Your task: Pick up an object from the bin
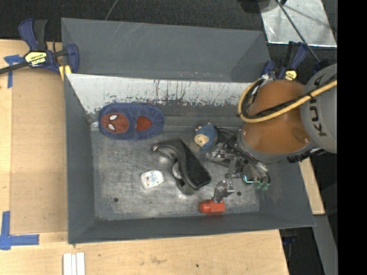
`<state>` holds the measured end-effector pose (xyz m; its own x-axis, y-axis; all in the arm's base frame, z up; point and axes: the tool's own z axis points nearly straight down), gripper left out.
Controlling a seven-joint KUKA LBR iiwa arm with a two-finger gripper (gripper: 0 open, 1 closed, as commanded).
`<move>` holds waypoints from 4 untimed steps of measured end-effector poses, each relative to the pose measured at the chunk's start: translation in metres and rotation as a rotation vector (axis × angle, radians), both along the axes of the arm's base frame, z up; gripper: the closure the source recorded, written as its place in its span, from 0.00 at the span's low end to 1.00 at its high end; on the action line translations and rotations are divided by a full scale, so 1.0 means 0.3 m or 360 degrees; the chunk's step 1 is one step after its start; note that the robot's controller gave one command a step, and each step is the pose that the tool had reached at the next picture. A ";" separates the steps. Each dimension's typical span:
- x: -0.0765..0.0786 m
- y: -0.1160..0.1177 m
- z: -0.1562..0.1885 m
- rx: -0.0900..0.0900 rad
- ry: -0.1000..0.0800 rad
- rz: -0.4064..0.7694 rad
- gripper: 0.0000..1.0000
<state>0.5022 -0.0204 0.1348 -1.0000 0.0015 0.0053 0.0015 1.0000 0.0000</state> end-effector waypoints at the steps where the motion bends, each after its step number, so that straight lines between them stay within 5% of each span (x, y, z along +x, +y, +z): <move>1: 0.050 0.128 -0.146 -0.0005 -0.0053 0.0167 0.00; 2: 0.054 0.128 -0.146 -0.0007 -0.0058 0.0168 1.00; 3: 0.054 0.136 0.361 -0.0001 -0.0028 0.0214 1.00; 4: -0.016 0.106 -0.038 0.0000 0.0002 0.0068 1.00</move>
Offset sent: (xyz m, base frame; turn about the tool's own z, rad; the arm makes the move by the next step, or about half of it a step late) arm 0.0089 0.0523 -0.0648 -0.1223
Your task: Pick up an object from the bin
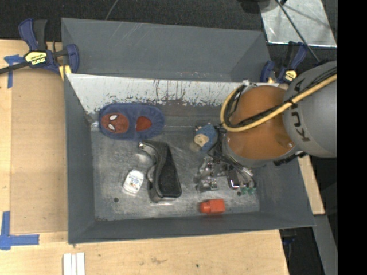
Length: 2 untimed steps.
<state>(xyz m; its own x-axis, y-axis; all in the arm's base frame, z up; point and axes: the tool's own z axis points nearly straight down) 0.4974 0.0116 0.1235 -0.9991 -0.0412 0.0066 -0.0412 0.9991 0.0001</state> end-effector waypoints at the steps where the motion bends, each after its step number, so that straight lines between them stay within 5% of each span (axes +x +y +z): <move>1: 0.008 0.001 0.014 0.0000 -0.0014 0.0002 0.00; 2: 0.015 0.078 0.174 0.0002 -0.0021 -0.0162 0.00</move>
Offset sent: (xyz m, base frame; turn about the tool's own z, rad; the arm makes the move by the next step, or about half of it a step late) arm 0.0000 0.0000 0.0000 0.0000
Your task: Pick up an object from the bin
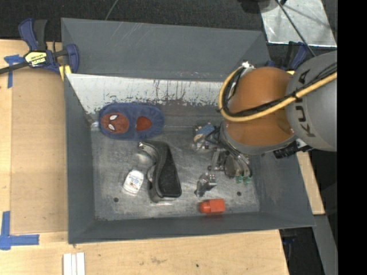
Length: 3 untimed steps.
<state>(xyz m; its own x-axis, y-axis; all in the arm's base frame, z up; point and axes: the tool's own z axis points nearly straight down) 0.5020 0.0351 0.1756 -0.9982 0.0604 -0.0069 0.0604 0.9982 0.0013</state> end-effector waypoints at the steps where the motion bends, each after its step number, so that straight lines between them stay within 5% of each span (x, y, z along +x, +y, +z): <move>1: 0.090 0.224 -0.178 0.0000 -0.0011 -0.0038 0.00; 2: 0.107 0.208 -0.191 -0.0008 -0.0026 0.0106 0.00; 3: 0.146 0.302 -0.143 -0.0004 -0.0003 0.0678 0.00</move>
Offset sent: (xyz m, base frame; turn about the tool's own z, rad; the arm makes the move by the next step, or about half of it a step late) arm 0.0221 0.0658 -0.0569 0.0257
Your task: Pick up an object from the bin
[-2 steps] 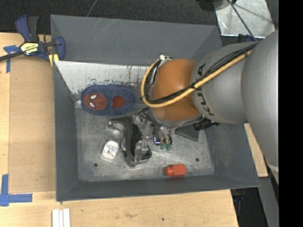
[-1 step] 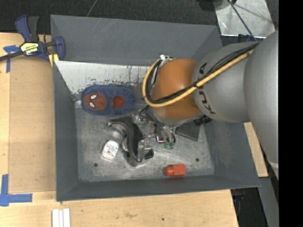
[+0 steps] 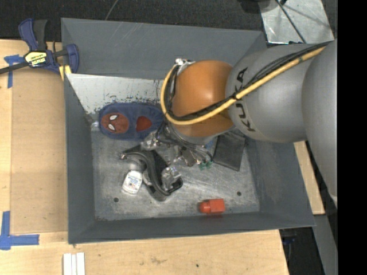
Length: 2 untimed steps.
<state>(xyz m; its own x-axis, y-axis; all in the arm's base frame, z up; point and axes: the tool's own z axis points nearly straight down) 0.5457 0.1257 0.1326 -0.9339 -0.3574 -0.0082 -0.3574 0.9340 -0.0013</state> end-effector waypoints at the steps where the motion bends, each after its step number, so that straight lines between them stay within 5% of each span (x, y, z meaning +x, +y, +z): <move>1: 0.071 0.023 -0.025 -0.0003 0.0004 0.0360 0.00; 2: 0.082 0.020 -0.022 -0.0001 -0.0017 0.0823 0.00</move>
Offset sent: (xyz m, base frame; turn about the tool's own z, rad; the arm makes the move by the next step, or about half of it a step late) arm 0.0188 0.0068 -0.0118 -0.2274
